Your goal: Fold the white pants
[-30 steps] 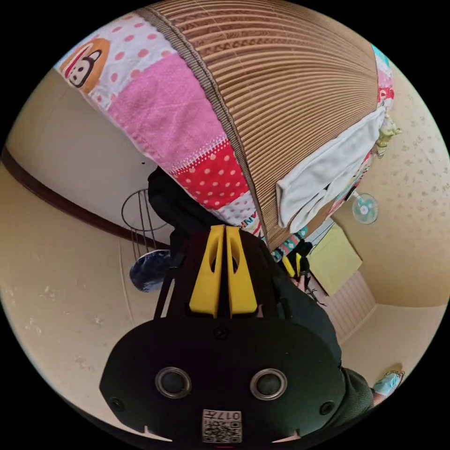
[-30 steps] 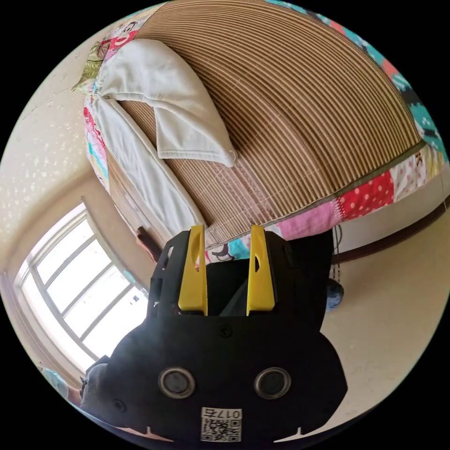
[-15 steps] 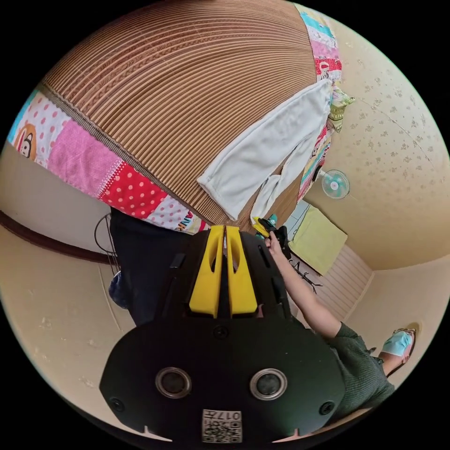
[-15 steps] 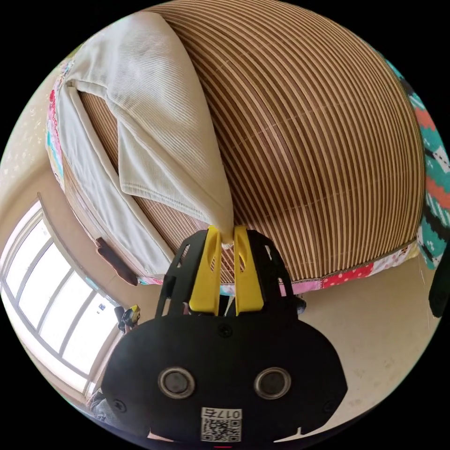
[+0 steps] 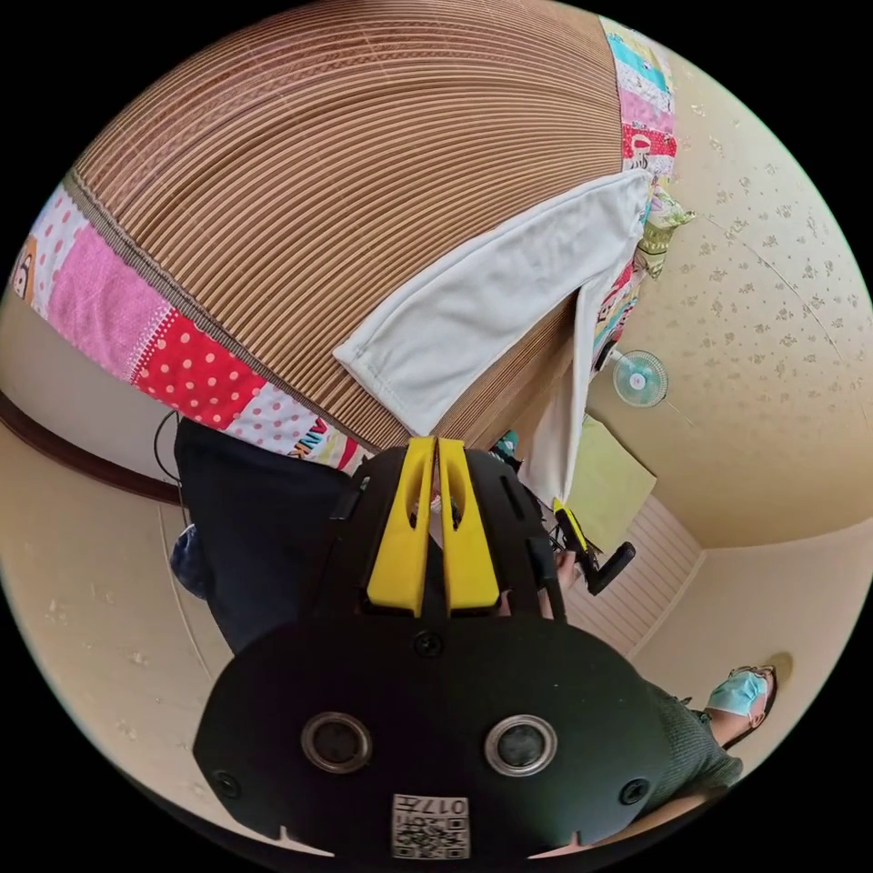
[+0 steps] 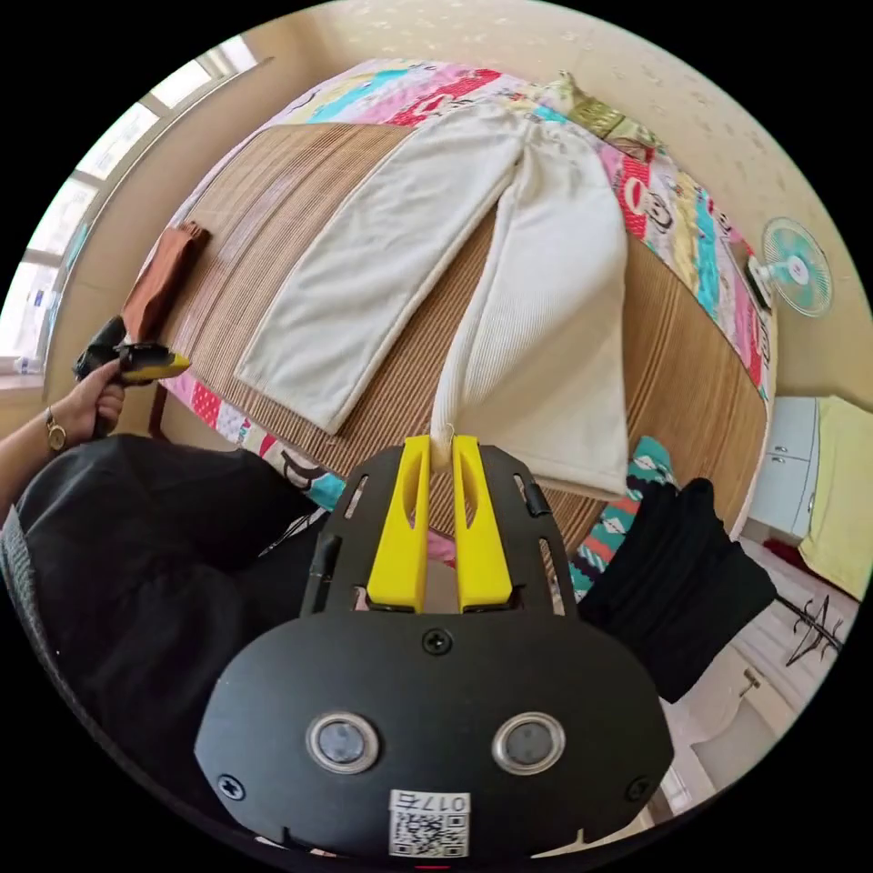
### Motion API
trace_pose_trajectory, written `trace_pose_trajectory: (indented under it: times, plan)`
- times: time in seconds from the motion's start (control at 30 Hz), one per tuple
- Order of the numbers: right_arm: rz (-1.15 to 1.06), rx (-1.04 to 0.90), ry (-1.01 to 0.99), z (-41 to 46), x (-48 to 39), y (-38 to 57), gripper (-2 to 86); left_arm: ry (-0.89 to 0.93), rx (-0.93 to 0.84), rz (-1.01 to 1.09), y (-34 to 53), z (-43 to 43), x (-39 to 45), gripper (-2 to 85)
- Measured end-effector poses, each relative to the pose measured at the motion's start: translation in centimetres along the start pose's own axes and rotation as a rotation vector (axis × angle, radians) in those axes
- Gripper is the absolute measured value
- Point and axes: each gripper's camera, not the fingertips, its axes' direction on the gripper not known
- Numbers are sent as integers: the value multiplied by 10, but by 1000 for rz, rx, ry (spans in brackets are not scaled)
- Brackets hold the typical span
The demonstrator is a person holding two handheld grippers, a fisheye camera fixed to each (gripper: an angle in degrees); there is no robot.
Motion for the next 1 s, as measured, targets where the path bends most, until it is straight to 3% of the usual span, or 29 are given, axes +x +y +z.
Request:
trace_pose_trajectory:
  times: [0.13,0.2,0.3,0.5,0.63,0.73,0.8,0.9,1.0]
  plan:
    - [-61,-22,-215,65,-15,11,34,28,13,25,-13,8,10,-9]
    - [11,-175,-499,108,13,13,39,26,-3,47,-14,13,14,-8]
    - [218,-35,-746,117,84,34,40,-58,-60,117,-13,26,20,-3]
    - [725,27,-690,163,237,59,109,-225,-151,232,-26,61,18,62]
    - [739,-54,-729,202,269,41,119,-335,-188,322,-34,90,22,71]
    - [701,-196,-625,221,275,26,85,-466,-211,411,-45,122,24,95]
    - [628,-242,-724,223,286,24,61,-519,-266,458,-57,150,23,107]
    - [544,-183,-738,203,300,48,43,-638,-316,559,-76,197,23,110]
    - [688,-122,-684,193,334,103,35,-834,-362,693,-95,251,21,103]
